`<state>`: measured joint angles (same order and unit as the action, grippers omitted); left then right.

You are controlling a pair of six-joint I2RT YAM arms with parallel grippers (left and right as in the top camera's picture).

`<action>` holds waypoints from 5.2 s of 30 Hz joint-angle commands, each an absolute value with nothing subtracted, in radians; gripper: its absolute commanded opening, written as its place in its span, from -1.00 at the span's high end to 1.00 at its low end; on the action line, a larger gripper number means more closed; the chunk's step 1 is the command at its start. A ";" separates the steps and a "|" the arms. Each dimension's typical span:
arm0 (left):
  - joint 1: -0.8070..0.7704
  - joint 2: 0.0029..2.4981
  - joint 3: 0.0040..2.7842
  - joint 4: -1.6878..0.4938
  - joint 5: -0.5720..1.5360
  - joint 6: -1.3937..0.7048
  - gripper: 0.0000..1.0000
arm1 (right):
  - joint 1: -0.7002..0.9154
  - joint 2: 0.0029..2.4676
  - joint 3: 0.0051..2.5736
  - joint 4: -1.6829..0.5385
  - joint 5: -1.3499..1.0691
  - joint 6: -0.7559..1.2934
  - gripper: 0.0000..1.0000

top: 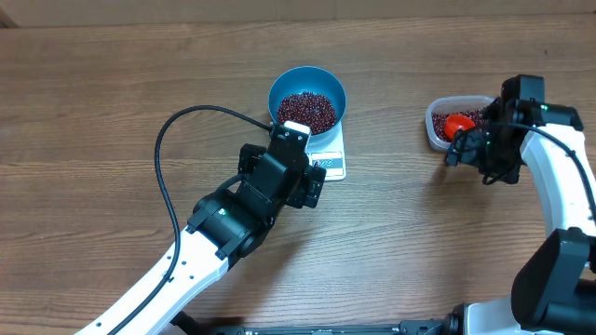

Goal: Scoop item into bowl and weigh 150g on scale

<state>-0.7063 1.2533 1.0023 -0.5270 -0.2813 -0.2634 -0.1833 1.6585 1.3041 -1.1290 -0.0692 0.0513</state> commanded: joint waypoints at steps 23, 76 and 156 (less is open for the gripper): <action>-0.707 1.263 0.995 -0.527 -0.295 -0.277 -0.99 | -0.184 1.248 1.475 -1.306 -0.137 -0.162 -1.00; -0.707 1.263 0.995 -0.527 -0.295 -0.277 -0.99 | -0.184 1.259 1.474 -1.304 -0.136 -0.162 -1.00; -0.714 1.747 0.997 -0.472 -0.250 -0.745 -0.99 | -0.184 1.259 1.474 -1.304 -0.136 -0.162 -1.00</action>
<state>-0.7071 1.7523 1.0008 -0.4732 -0.2287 -0.6987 -0.1833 1.2606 1.4494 -1.3087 -0.1268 -0.1577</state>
